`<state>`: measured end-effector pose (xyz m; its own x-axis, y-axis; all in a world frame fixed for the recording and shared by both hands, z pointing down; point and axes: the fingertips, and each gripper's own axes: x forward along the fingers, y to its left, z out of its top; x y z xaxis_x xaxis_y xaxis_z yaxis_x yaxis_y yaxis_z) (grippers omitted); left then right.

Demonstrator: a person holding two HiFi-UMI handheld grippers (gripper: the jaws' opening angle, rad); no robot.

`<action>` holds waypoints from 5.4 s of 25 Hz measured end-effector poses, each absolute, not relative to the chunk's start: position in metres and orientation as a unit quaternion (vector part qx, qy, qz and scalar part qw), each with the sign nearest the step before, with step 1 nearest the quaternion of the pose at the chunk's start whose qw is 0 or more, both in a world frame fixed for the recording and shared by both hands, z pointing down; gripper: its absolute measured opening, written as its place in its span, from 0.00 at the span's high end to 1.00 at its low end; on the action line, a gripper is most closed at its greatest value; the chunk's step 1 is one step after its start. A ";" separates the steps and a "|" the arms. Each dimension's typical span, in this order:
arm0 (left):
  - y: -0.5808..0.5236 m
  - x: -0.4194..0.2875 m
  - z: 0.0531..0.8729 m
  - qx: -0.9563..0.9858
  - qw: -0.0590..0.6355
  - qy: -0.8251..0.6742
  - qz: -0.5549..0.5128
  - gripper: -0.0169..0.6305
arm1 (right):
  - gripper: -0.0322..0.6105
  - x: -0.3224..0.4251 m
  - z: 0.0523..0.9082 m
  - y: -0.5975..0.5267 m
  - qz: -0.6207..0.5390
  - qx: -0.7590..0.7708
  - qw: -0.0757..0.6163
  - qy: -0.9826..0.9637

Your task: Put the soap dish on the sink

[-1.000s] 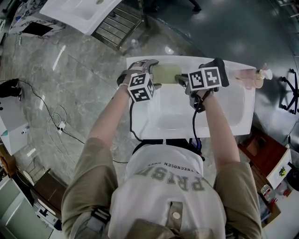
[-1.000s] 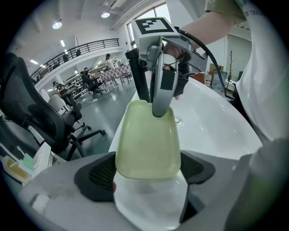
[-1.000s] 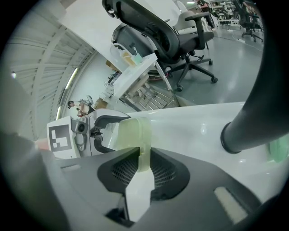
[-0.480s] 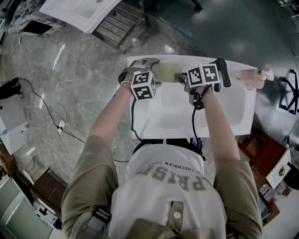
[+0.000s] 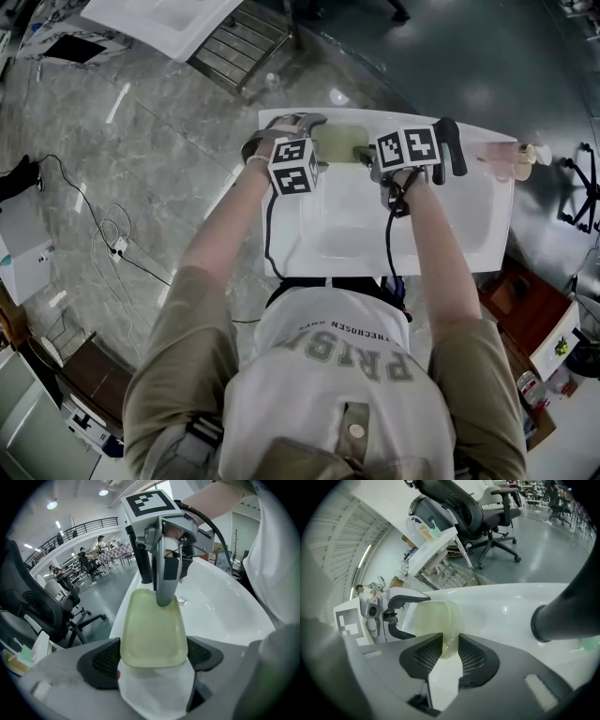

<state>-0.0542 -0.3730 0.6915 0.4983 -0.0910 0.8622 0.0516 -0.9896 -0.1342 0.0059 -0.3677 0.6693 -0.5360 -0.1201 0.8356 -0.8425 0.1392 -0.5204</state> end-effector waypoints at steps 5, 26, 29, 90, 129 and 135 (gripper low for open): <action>-0.376 -0.053 0.693 -0.861 0.079 0.014 -0.502 0.27 | 0.78 0.008 0.672 -0.368 0.550 0.360 0.334 -0.675; -0.376 -0.056 0.700 -0.858 0.061 0.009 -0.510 0.26 | 0.80 0.015 0.674 -0.370 0.532 0.390 0.372 -0.653; -0.376 -0.056 0.700 -0.858 0.061 0.008 -0.510 0.26 | 0.80 0.015 0.674 -0.369 0.524 0.393 0.379 -0.654; -0.382 -0.061 0.702 -0.852 0.061 0.037 -0.518 0.25 | 0.72 0.026 0.667 -0.371 0.503 0.440 0.361 -0.650; -0.313 -0.099 0.424 -0.872 0.013 0.474 -0.122 0.44 | 0.82 0.047 0.413 -0.286 0.112 0.607 0.034 -0.786; -0.282 -0.112 0.392 -0.846 0.021 0.527 -0.079 0.56 | 0.90 0.041 0.378 -0.253 0.074 0.604 0.009 -0.794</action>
<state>-0.1125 -0.2821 0.3915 0.4327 -0.8946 0.1118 -0.8880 -0.4443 -0.1181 0.0413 -0.2527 0.3776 -0.2708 -0.9571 0.1035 -0.9598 0.2601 -0.1055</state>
